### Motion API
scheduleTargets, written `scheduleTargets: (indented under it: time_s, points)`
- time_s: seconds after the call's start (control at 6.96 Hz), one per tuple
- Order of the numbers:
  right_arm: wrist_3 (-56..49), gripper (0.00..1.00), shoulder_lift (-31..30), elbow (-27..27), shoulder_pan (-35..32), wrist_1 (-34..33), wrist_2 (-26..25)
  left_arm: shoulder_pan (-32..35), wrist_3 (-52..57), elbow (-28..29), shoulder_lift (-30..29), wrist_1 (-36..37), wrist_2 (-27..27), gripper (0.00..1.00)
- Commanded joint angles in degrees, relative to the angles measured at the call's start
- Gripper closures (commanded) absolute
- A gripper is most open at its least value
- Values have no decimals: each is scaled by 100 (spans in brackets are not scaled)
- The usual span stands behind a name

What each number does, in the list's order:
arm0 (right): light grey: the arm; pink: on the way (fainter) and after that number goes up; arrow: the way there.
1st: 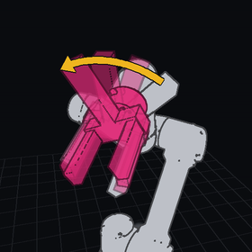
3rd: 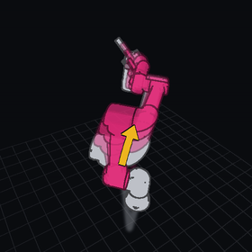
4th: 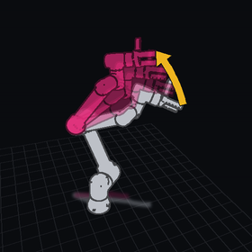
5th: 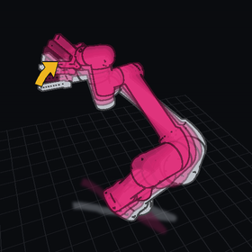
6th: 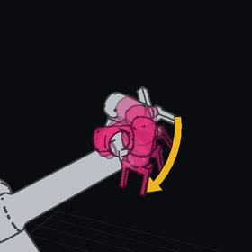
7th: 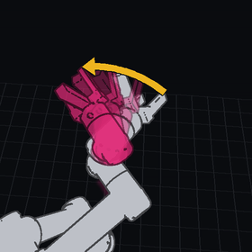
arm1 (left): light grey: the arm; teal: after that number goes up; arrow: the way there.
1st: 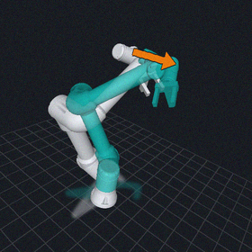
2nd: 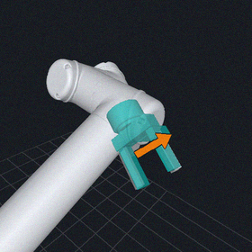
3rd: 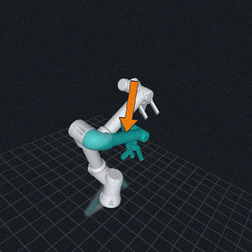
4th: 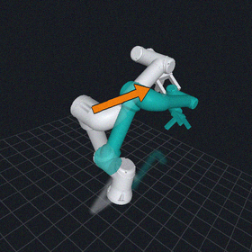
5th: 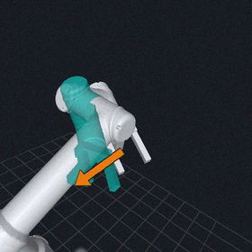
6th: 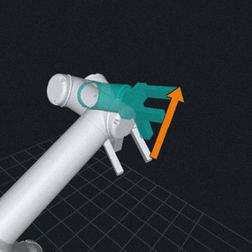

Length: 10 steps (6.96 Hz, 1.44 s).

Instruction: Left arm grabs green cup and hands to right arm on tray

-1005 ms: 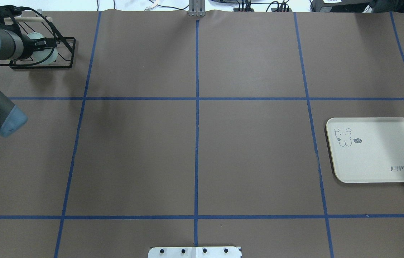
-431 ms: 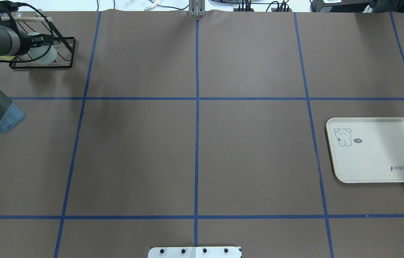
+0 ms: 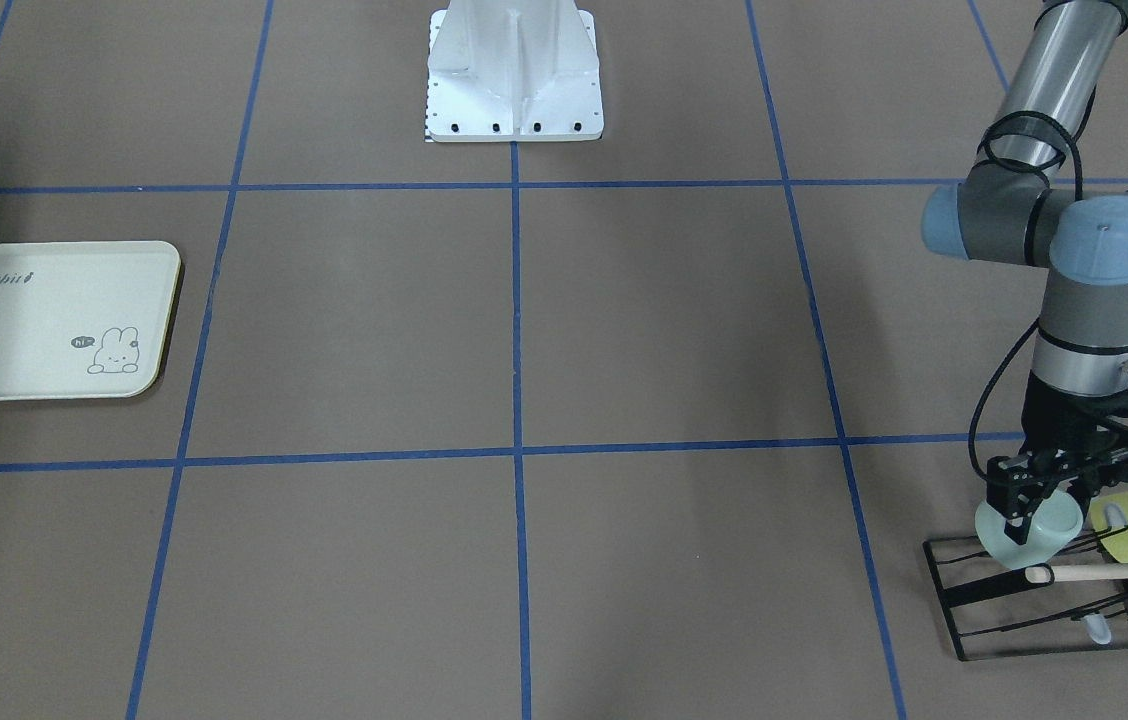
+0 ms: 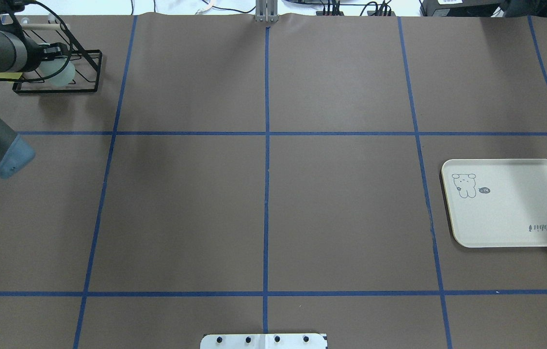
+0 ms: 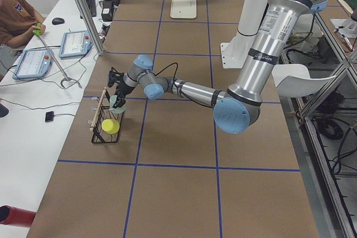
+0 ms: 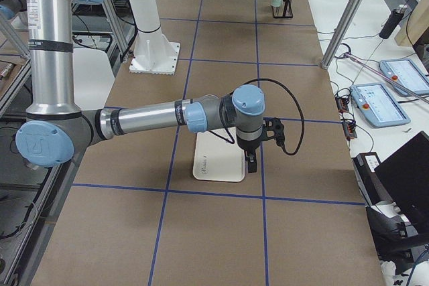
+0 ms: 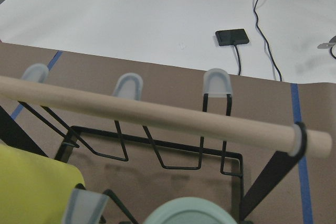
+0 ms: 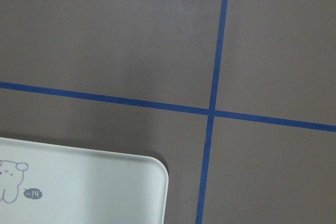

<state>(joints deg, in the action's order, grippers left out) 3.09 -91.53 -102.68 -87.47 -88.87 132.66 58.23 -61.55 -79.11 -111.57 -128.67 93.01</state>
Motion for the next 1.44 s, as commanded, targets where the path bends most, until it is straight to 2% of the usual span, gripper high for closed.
scheduleTargets:
  time_s: [0.0,0.14,0.43,0.72,0.86,1.01,1.29]
  points:
    - [7,1,12,2,2,1,6,241,99,-217,-5,87,198,80]
    - [7,1,12,2,2,-8,14,442,274,-315,3,149,504,82]
    - [7,1,4,37,2,-8,14,558,363,-577,65,263,753,87]
    - [-19,1,-32,99,2,36,6,602,363,-1602,65,1557,841,88]
    - [77,1,38,160,89,402,-12,628,363,-2078,65,2095,841,88]
    - [843,1,413,456,324,901,-38,637,363,-2448,56,2527,841,88]
    - [2312,1,1099,1456,913,2567,-82,620,294,-2723,-5,2830,824,88]
